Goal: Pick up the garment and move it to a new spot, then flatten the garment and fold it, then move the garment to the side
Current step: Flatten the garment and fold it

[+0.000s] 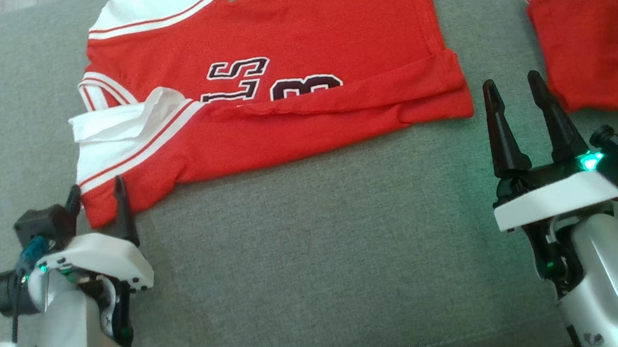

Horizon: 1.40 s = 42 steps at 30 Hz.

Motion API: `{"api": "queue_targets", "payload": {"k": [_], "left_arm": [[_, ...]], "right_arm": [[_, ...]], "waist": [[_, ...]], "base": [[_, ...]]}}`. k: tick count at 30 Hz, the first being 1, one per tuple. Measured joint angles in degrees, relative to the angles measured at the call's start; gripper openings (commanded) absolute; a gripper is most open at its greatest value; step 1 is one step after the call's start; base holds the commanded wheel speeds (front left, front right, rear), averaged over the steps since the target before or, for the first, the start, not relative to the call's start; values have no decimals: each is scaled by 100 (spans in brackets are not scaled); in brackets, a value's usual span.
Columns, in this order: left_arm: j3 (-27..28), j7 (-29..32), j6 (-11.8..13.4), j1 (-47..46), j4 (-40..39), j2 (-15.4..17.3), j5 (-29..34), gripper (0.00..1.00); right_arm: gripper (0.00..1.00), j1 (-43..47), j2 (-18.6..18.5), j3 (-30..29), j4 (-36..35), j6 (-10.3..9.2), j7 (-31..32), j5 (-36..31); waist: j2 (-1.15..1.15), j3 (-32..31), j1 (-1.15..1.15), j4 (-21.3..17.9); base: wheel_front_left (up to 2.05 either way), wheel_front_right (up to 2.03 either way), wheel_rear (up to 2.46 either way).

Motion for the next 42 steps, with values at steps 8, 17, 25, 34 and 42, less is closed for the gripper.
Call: {"api": "queue_targets", "payload": {"k": [8, 17, 25, 34, 42], "left_arm": [[-146, 177, 59, -405, 914, 146, 108, 100], [-455, 191, -108, -790, 1314, 230, 190, 0], [-544, 36, -54, -708, 2, 136, 232, 0], [-880, 35, -154, -122, -1067, 91, 338, 0], [-911, 35, -157, -120, -1228, 82, 337, 0]], "right_arm": [[100, -107, 2, 59, -2, 0, 8, 41], [100, -114, 2, 37, 10, 0, 223, -29], [100, -430, 4, -279, 404, 0, 760, -393], [100, -1040, 5, -697, 1769, 0, 1544, -415], [100, -1516, -10, -736, 2692, 0, 1808, -377]], "waist": [[0, 58, 0, -92], [0, 70, 0, -47], [0, 78, 0, 238], [0, 150, 0, 549], [0, 232, 0, 618]], "base": [[0, 0, 0], [0, 0, 0], [0, 0, 0], [0, 0, 0], [0, 0, 0]]}}
